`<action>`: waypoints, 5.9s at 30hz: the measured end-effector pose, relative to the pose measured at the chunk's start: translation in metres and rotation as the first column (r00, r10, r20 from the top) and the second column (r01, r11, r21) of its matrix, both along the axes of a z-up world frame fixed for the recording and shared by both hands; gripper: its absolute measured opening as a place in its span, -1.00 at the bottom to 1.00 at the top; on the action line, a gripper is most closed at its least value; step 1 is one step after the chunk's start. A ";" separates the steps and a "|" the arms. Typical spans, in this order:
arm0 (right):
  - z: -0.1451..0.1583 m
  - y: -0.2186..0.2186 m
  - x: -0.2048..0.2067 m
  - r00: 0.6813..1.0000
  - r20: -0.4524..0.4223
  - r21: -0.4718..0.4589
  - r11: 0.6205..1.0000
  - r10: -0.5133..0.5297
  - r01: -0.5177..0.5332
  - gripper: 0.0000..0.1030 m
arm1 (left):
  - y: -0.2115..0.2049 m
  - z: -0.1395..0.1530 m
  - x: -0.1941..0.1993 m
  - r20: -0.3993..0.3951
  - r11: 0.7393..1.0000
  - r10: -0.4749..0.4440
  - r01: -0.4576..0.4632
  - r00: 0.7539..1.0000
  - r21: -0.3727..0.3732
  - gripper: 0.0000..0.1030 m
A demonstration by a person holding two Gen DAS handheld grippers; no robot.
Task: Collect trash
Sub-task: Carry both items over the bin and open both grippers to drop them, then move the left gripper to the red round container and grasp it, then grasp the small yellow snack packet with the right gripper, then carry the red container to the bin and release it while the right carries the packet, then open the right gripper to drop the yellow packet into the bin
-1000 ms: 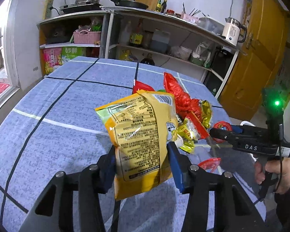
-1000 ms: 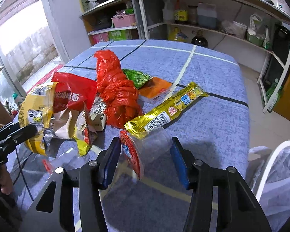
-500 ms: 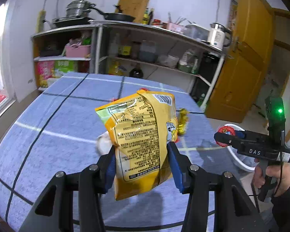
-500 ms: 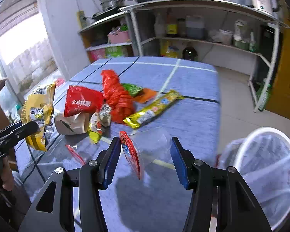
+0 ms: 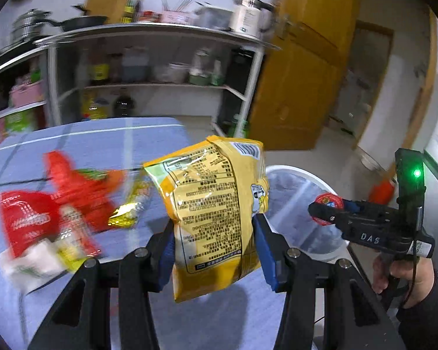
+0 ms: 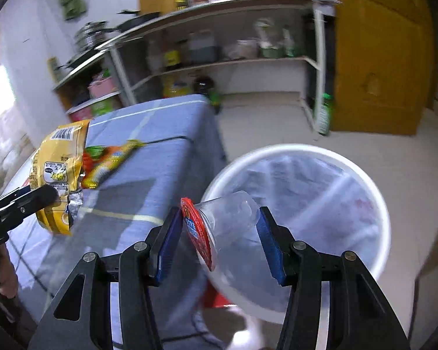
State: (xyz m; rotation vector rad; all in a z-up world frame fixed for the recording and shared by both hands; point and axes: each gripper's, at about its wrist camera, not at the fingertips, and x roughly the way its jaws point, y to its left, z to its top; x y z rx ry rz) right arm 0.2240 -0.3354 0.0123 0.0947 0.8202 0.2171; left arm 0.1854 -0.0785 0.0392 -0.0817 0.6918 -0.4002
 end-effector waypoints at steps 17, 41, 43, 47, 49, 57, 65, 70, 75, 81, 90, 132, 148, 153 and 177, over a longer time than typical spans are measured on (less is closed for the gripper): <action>-0.047 -0.060 0.010 0.983 -0.119 -0.048 0.989 -0.142 0.137 0.13 | -0.114 -0.043 0.058 -0.116 0.981 -0.186 0.191 0.976 0.027 0.11; 0.041 0.025 -0.030 0.990 0.142 0.049 0.999 0.015 -0.022 0.19 | 0.017 0.010 0.001 0.067 0.997 0.076 -0.077 0.995 0.011 0.21; 0.043 0.042 -0.031 0.987 0.149 0.054 0.997 0.053 -0.061 0.19 | 0.036 0.008 -0.008 0.079 0.993 0.117 -0.119 0.990 0.022 0.21; 0.045 0.077 -0.032 0.979 0.156 0.045 0.989 0.134 -0.143 0.19 | 0.069 -0.002 -0.022 0.083 0.981 0.183 -0.187 0.980 0.043 0.29; 0.042 0.094 -0.031 0.973 0.151 0.039 0.982 0.174 -0.182 0.18 | 0.083 -0.011 -0.027 0.067 0.977 0.205 -0.208 0.976 0.045 0.32; 0.032 0.135 -0.022 0.953 0.125 0.031 0.959 0.275 -0.281 0.18 | 0.110 -0.040 -0.041 0.005 0.967 0.247 -0.247 0.969 0.059 0.35; 0.026 0.152 -0.014 0.945 0.100 0.028 0.948 0.311 -0.316 0.18 | 0.110 -0.064 -0.032 -0.094 0.968 0.249 -0.246 0.964 0.047 0.35; 0.025 0.169 -0.009 0.930 0.090 0.030 0.932 0.357 -0.361 0.18 | 0.110 -0.071 -0.029 -0.142 0.968 0.249 -0.247 0.958 0.031 0.10; 0.021 0.192 -0.006 0.910 0.067 0.032 0.911 0.409 -0.412 0.09 | 0.115 -0.067 -0.038 -0.109 0.970 0.242 -0.240 0.964 0.028 -0.11; 0.013 0.228 0.001 0.870 0.026 0.029 0.870 0.492 -0.493 -0.02 | 0.135 -0.053 -0.052 -0.061 0.965 0.261 -0.262 0.964 -0.010 -0.11; -0.010 0.265 0.022 0.856 -0.045 0.032 0.857 0.515 -0.514 -0.06 | 0.163 -0.043 -0.061 -0.027 0.950 0.310 -0.311 0.950 -0.039 -0.11; 0.028 0.084 -0.005 0.983 0.052 0.029 0.984 0.177 -0.179 -0.58 | 0.037 -0.019 -0.017 -0.004 0.998 0.069 -0.069 0.998 -0.007 -0.11; 0.012 -0.028 -0.016 0.997 0.019 0.040 0.997 -0.072 0.071 -0.58 | -0.074 -0.019 0.022 -0.019 0.991 -0.130 0.131 0.991 0.025 -0.10; 0.001 -0.052 -0.016 0.992 -0.005 0.041 0.991 -0.126 0.126 -0.58 | -0.106 -0.025 0.034 -0.044 0.982 -0.182 0.184 0.982 0.032 -0.10; -0.028 -0.077 -0.009 0.973 -0.091 0.002 0.977 -0.210 0.211 -0.36 | -0.133 -0.043 0.052 -0.132 0.977 -0.205 0.210 0.970 0.022 0.13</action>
